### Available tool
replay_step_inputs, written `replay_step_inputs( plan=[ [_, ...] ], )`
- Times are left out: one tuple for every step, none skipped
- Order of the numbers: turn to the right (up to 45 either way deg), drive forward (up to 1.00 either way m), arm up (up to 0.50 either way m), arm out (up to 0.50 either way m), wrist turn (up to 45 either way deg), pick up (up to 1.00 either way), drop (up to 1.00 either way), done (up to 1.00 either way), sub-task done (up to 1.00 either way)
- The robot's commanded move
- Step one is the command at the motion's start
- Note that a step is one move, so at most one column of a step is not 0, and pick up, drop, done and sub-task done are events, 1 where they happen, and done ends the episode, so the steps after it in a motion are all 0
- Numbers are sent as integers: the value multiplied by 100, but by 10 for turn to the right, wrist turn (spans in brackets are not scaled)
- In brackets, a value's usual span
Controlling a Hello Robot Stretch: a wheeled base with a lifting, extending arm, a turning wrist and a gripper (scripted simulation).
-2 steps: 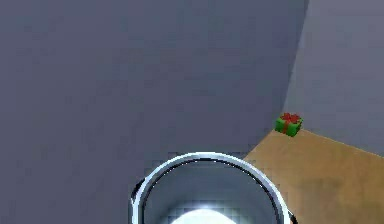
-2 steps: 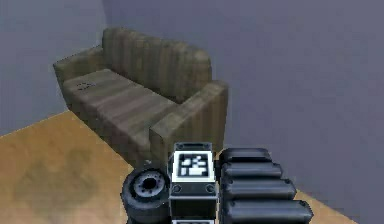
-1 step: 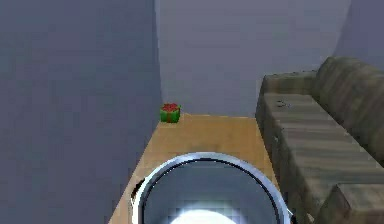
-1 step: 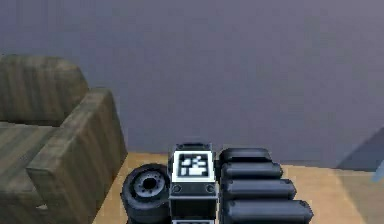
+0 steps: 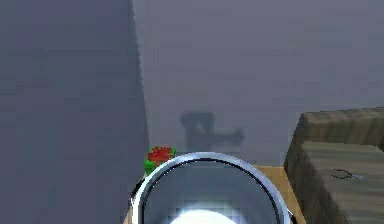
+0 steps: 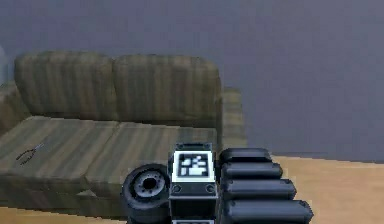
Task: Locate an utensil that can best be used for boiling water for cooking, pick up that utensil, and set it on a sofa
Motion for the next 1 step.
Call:
replay_step_inputs(
  plan=[
    [60,0,0,0,0,0,0,0,0]
  ],
)
